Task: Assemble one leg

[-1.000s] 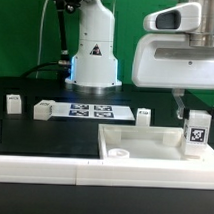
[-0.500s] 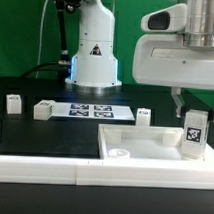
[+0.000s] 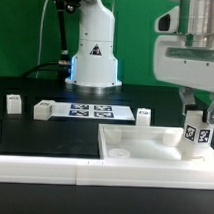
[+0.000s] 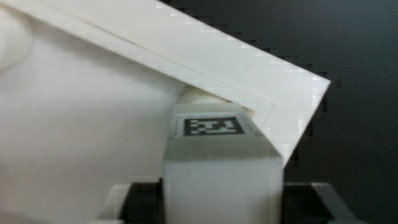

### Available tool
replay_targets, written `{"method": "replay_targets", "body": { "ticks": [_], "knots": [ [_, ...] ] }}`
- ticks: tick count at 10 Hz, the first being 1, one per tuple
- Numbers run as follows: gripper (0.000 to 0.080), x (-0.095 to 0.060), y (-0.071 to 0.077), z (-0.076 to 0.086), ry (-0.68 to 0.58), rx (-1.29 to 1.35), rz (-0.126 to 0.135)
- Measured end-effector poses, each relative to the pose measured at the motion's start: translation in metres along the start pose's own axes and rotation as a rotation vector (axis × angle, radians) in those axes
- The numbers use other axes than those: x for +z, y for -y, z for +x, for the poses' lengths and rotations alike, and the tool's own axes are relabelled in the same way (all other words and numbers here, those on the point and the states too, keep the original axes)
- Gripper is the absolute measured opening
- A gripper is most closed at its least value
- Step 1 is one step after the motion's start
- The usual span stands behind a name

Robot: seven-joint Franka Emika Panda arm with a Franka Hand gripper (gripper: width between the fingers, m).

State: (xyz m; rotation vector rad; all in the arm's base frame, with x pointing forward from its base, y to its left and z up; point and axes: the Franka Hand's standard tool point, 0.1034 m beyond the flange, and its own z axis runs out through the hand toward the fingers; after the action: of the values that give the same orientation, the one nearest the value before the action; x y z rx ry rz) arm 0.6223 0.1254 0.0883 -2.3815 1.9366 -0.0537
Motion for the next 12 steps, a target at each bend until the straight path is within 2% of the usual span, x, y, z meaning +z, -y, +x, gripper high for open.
{"method": "replay_targets", "body": {
  "ticks": [1, 3, 5, 6, 7, 8, 9, 12],
  "knots": [
    [0.0291, -0.0001, -0.0023, -0.001, -0.007, 0.127, -0.018],
    [0.0291, 0.0, -0.0028, 0.0065, 0.016, 0.195, -0.013],
    [0.0317, 0.0001, -0.0027, 0.0038, 0.017, 0.182, -0.013],
    [0.05, 0.0001, -0.0027, 0.004, 0.018, 0.145, -0.012],
    [0.05, 0.0001, -0.0028, 0.0042, 0.018, 0.092, -0.012],
    [0.0617, 0.0008, -0.0033, 0.0038, 0.017, 0.011, -0.013],
    [0.0643, 0.0046, -0.0051, 0.0018, 0.019, -0.103, -0.019],
    [0.0649, 0.0059, -0.0041, 0.0041, 0.02, -0.478, -0.016]
  ]
}}
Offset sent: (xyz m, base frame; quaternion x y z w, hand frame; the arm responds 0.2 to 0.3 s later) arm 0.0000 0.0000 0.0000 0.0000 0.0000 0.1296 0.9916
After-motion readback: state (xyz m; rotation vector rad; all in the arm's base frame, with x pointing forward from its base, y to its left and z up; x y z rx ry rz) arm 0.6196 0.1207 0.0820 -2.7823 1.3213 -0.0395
